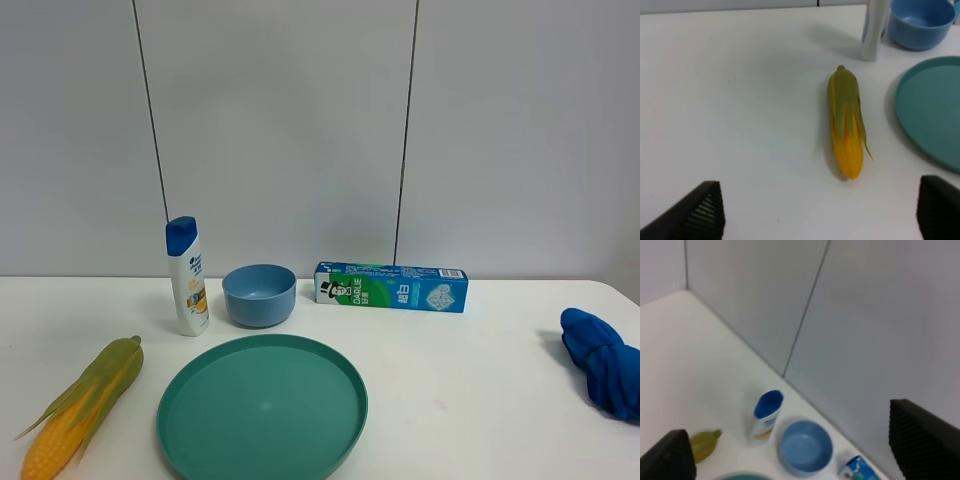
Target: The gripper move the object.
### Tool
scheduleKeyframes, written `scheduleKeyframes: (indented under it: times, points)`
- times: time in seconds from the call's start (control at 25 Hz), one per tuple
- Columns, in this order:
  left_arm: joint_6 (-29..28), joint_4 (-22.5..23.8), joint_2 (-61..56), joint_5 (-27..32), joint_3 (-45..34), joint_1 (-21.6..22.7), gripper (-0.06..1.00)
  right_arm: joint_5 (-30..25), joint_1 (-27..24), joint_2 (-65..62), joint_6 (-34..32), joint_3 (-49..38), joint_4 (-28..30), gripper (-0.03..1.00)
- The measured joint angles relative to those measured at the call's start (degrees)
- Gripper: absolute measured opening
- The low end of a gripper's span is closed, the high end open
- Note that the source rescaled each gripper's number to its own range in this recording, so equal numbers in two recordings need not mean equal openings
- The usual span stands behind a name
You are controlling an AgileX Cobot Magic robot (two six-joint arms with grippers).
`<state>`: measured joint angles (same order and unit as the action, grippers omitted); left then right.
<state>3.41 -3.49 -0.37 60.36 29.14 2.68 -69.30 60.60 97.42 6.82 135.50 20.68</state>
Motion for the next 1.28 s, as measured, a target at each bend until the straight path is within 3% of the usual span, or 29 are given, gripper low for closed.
scheduleKeyframes:
  times: [0.2,0.36,0.44,0.64,0.8,1.28]
  points:
    - [0.00,0.00,0.00,0.00,0.00,0.00,1.00,-0.17,0.43,-8.35,-1.32,-12.22,1.04,0.65]
    - [0.00,0.00,0.00,0.00,0.00,0.00,1.00,0.41,0.43,-16.50,-6.21,-30.43,1.04,0.65]
    - [0.00,0.00,0.00,0.00,0.00,0.00,1.00,3.91,0.43,-21.55,-8.92,-40.42,1.04,0.66]
    - [0.05,0.00,0.00,0.00,0.00,0.00,1.00,13.11,-0.38,-33.80,-17.02,-63.08,1.34,0.92]
    - [0.05,0.00,0.00,0.00,0.00,0.00,1.00,13.94,-8.10,-39.96,-19.09,-72.64,-1.39,0.99]
    - [0.05,0.00,0.00,0.00,0.00,0.00,1.00,12.50,-33.35,-57.16,-17.80,-86.56,-6.71,1.00]
